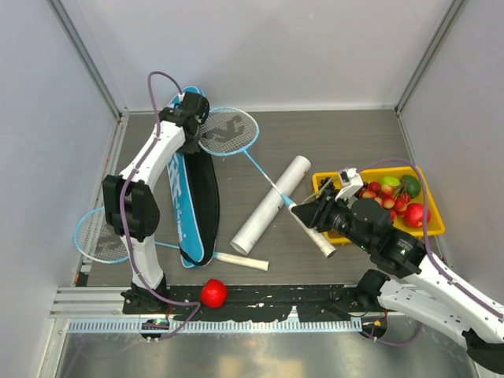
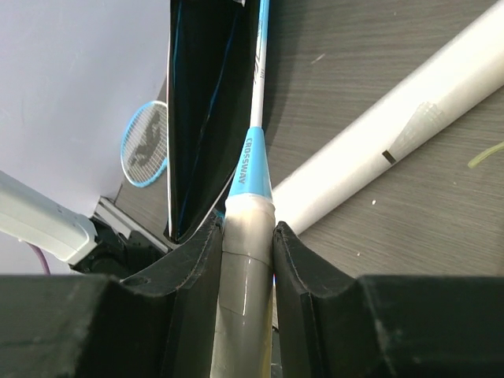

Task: Pack up the badminton gear

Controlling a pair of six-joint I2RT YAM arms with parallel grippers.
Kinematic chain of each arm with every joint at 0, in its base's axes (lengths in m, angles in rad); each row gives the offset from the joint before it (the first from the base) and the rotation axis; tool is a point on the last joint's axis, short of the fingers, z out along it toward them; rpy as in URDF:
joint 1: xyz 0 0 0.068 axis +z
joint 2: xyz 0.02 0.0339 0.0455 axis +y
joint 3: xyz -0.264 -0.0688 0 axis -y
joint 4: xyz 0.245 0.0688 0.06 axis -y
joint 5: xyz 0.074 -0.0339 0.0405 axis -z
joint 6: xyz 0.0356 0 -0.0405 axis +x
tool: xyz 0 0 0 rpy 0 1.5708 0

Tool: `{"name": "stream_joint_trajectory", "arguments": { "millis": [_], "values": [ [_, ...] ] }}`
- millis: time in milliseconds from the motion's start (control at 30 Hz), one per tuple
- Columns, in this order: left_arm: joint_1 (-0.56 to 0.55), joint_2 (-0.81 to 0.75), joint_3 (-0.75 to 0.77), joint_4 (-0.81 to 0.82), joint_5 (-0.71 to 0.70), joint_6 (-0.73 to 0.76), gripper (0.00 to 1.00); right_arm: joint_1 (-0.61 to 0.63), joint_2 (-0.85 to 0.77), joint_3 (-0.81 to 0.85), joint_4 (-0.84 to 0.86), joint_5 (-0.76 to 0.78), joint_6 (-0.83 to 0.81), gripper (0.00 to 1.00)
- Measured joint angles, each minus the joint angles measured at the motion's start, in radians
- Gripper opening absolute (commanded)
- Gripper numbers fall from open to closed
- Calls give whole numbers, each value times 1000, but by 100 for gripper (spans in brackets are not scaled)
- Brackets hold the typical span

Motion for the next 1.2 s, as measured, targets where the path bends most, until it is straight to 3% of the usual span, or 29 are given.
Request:
{"name": "stream_joint_trajectory", "arguments": {
  "millis": [533, 1200],
  "values": [
    [3, 0, 0, -1, 53, -16, 0, 212, 211, 46, 89, 113, -43, 5],
    [11, -122, -76, 78, 105, 51, 0, 303, 365, 53, 216, 140, -66, 5]
  ]
}}
